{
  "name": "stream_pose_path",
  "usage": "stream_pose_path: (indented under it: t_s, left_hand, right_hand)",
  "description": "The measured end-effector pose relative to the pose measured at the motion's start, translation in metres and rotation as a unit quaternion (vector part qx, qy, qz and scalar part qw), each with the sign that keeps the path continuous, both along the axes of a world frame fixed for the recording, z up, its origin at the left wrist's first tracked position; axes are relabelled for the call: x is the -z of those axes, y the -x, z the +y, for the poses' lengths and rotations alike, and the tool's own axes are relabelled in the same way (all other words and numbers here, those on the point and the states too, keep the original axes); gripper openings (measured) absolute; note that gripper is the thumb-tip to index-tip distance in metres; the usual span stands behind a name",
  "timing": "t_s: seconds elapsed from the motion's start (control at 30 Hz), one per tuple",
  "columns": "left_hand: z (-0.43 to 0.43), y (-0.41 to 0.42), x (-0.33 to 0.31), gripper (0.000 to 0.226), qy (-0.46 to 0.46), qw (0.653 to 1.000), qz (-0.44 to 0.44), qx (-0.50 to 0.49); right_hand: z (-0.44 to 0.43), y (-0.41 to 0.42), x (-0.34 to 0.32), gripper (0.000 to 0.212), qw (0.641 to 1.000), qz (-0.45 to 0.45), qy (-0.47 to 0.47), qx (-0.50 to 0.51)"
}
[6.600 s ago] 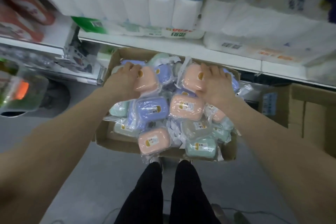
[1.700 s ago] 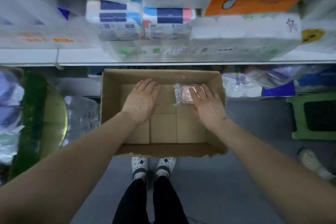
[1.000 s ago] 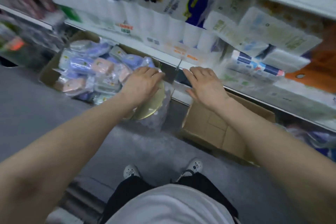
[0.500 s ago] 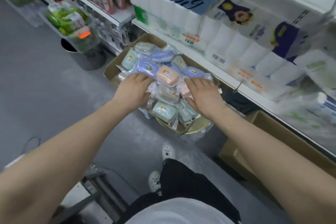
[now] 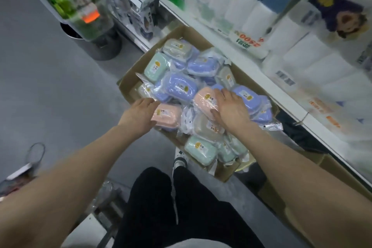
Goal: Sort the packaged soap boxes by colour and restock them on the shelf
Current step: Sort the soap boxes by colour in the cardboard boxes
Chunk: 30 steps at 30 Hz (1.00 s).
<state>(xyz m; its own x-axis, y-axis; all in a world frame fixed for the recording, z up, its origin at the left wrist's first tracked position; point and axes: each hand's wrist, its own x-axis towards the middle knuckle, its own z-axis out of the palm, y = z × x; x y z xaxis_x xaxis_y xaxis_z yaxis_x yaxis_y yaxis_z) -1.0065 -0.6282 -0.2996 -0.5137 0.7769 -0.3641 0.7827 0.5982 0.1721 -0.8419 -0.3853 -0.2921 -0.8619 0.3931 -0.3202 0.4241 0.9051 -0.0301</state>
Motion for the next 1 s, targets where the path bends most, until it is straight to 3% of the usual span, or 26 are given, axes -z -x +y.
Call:
stream_pose_path:
  t_s: [0.3, 0.47, 0.87, 1.0]
  left_hand:
    - [0.043, 0.026, 0.079, 0.098, 0.114, 0.983, -0.067, 0.129]
    - [0.051, 0.039, 0.100, 0.101, 0.130, 0.974, -0.073, 0.170]
    - [0.058, 0.073, 0.035, 0.095, 0.083, 0.964, -0.071, 0.241]
    - [0.068, 0.078, -0.003, 0.094, 0.037, 0.963, -0.056, 0.263]
  right_hand:
    - [0.008, 0.038, 0.058, 0.098, 0.993, -0.089, 0.034, 0.064]
    - [0.002, 0.041, 0.072, 0.101, 0.992, -0.084, 0.023, 0.095]
    - [-0.014, 0.027, 0.016, 0.093, 0.968, 0.030, 0.033, 0.246]
    - [-0.020, 0.004, -0.015, 0.095, 0.957, 0.065, -0.012, 0.283]
